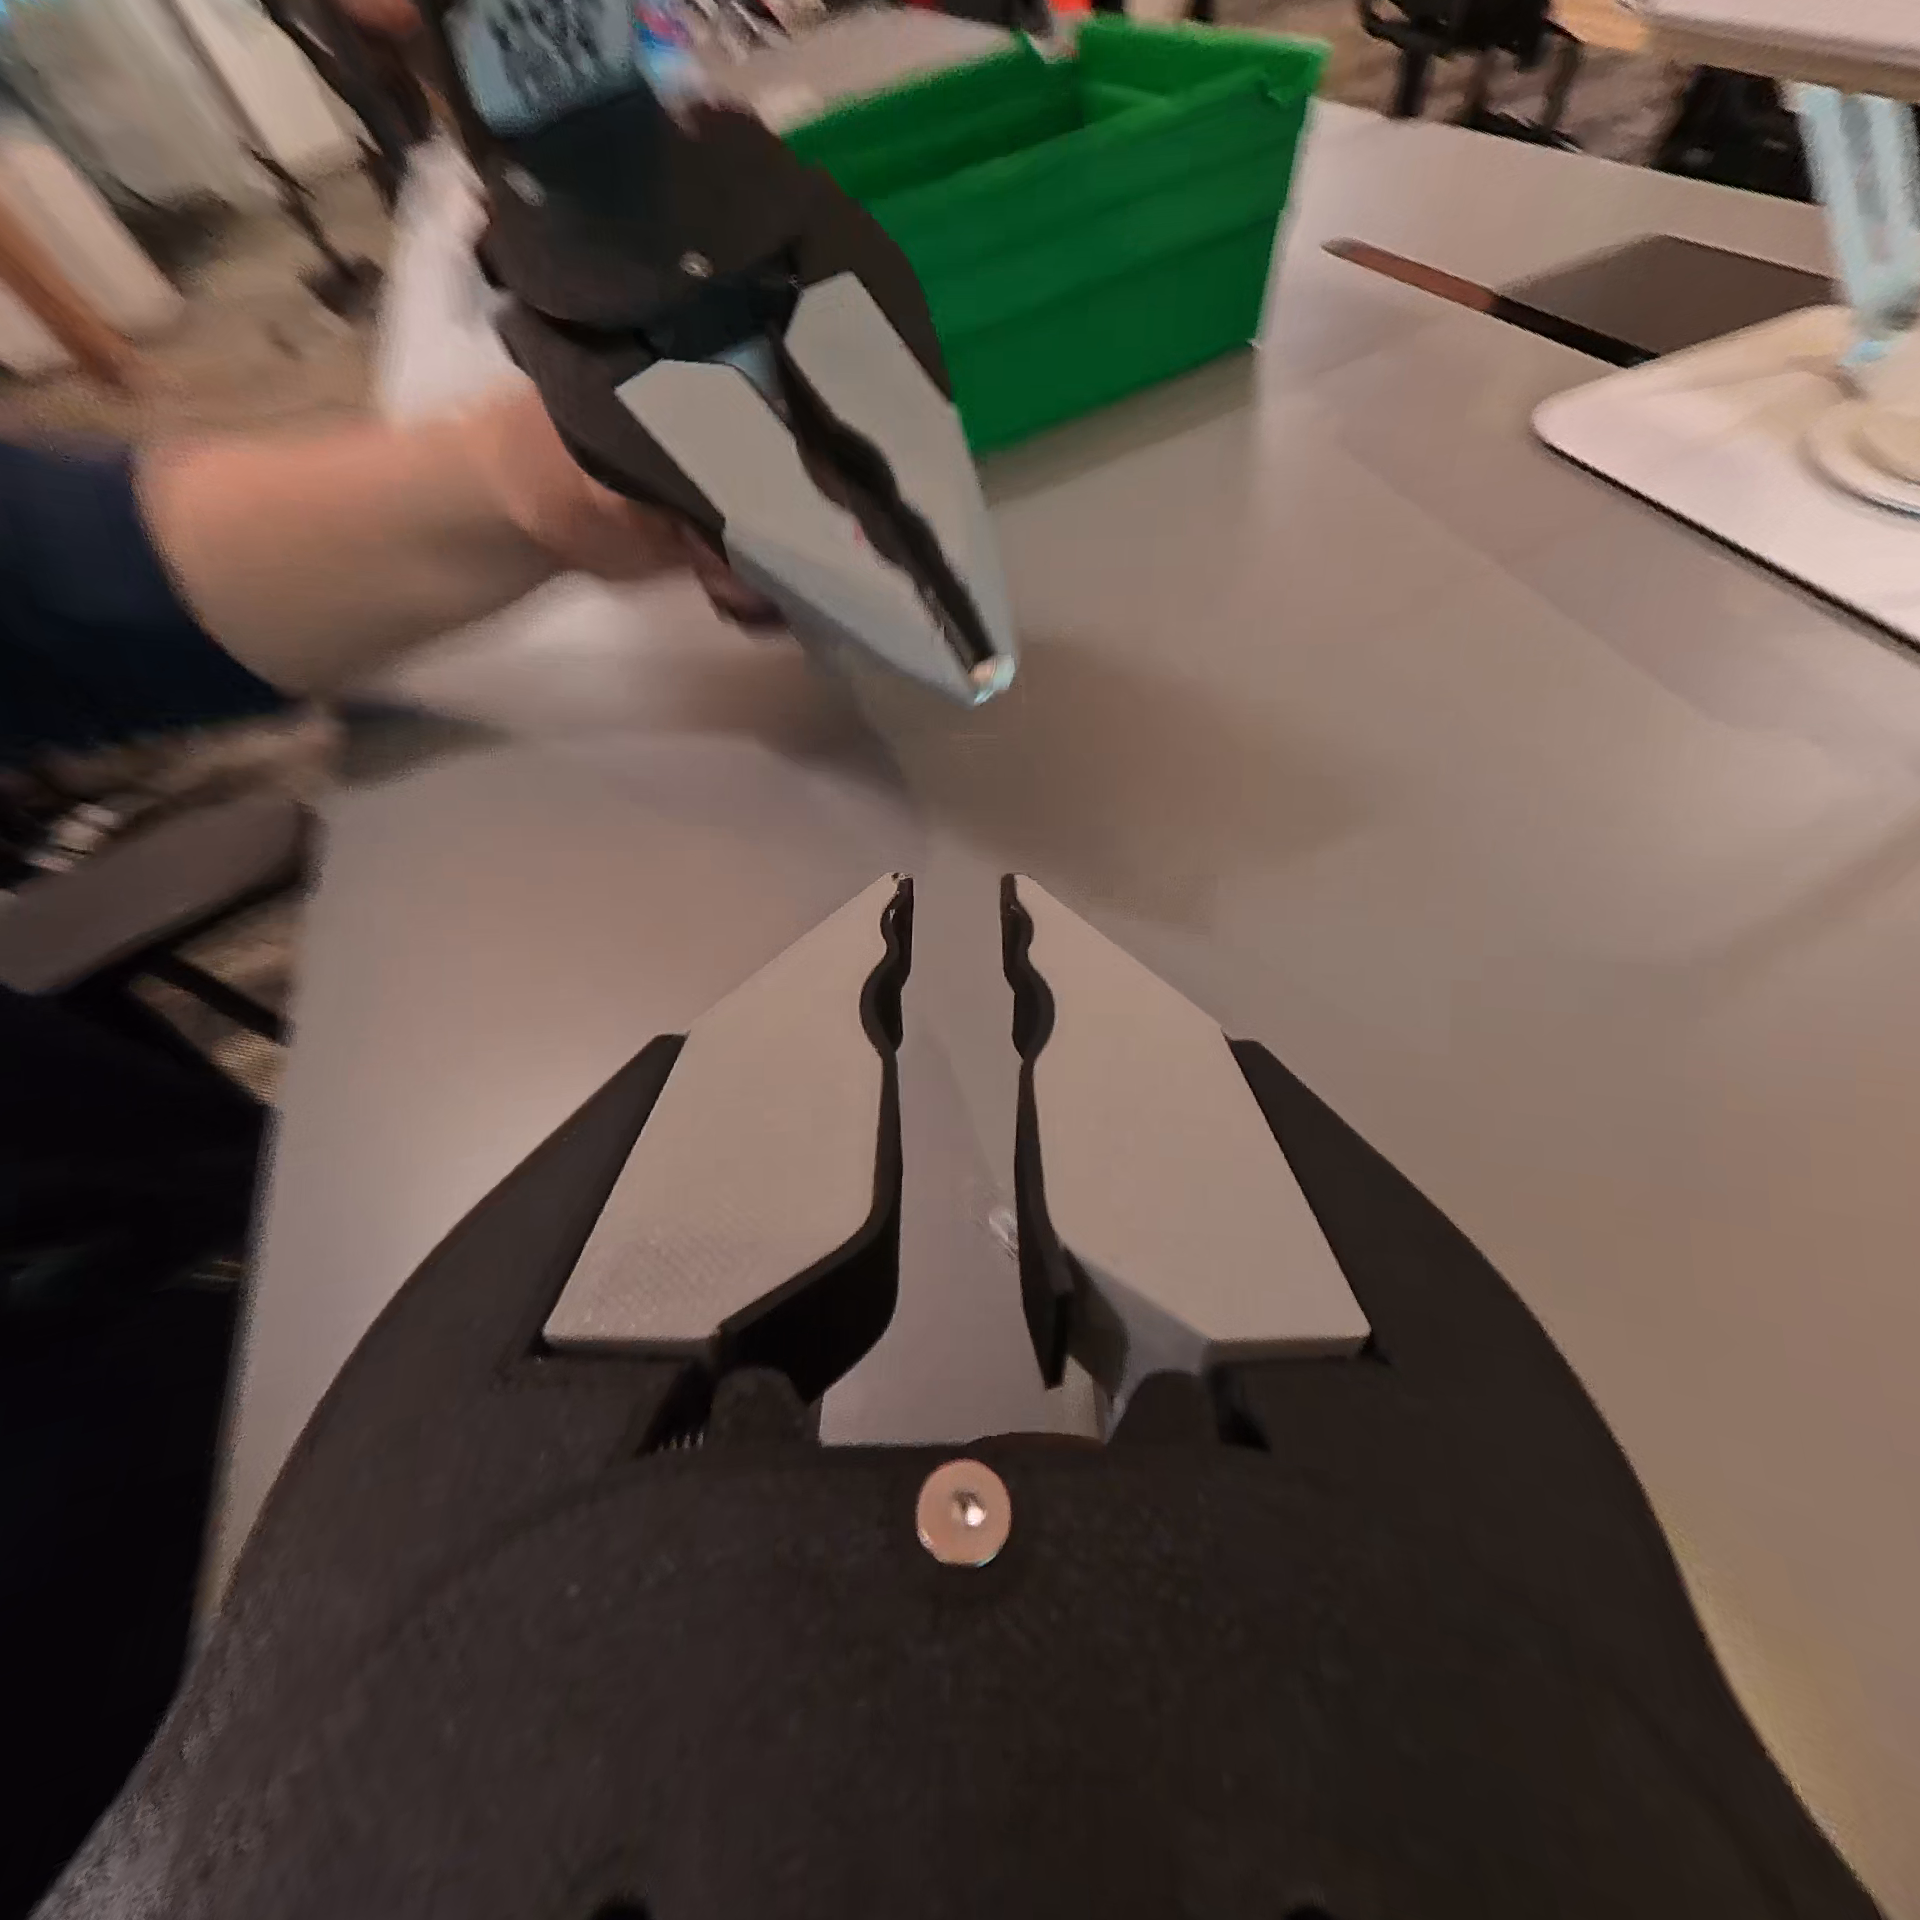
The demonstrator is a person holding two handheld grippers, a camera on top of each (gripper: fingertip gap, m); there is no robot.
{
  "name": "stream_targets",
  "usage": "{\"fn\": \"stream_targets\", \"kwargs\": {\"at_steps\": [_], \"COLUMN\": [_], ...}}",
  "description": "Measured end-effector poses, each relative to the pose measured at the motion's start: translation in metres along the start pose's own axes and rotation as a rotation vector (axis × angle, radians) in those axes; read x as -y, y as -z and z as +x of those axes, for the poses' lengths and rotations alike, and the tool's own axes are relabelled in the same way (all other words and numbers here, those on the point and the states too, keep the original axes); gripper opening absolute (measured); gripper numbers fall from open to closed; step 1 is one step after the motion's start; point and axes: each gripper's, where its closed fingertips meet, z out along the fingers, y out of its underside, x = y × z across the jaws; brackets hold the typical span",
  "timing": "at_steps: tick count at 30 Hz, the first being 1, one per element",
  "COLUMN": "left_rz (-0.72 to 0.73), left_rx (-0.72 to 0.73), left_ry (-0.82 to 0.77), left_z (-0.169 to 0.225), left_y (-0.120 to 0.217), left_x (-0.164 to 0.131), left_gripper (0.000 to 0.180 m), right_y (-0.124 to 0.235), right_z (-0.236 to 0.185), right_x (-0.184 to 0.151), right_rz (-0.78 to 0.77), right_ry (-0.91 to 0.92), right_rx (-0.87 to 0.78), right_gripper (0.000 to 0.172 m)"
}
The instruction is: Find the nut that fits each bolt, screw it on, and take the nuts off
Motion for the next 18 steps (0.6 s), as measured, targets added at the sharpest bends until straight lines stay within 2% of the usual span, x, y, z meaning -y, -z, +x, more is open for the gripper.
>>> {"fn": "stream_targets", "kwargs": {"at_steps": [2,4,9,15,18], "left_rz": [0.287,0.414,0.425,0.406,0.414], "left_rx": [-0.073,-0.119,-0.181,-0.226,-0.25], "left_ry": [0.084,0.141,0.16,0.206,0.239], "left_z": [0.012,0.016,0.027,0.032,0.032], "left_y": [0.014,0.025,0.026,0.024,0.025], "left_x": [0.037,0.052,0.056,0.051,0.052], "left_gripper": [0.003,0.003,0.003,0.003,0.003], "right_y": [-0.002,0.002,0.008,-0.005,-0.006], "right_z": [-0.013,-0.023,-0.032,-0.028,-0.029], "right_x": [0.014,0.033,0.074,0.073,0.074], "right_rz": [0.074,0.178,0.382,0.345,0.356], "right_ry": [-0.015,-0.028,-0.097,-0.069,-0.079], "right_rx": [0.062,0.113,0.164,0.101,0.124], "right_gripper": [0.007,0.003,0.0,0.0,0.0]}}
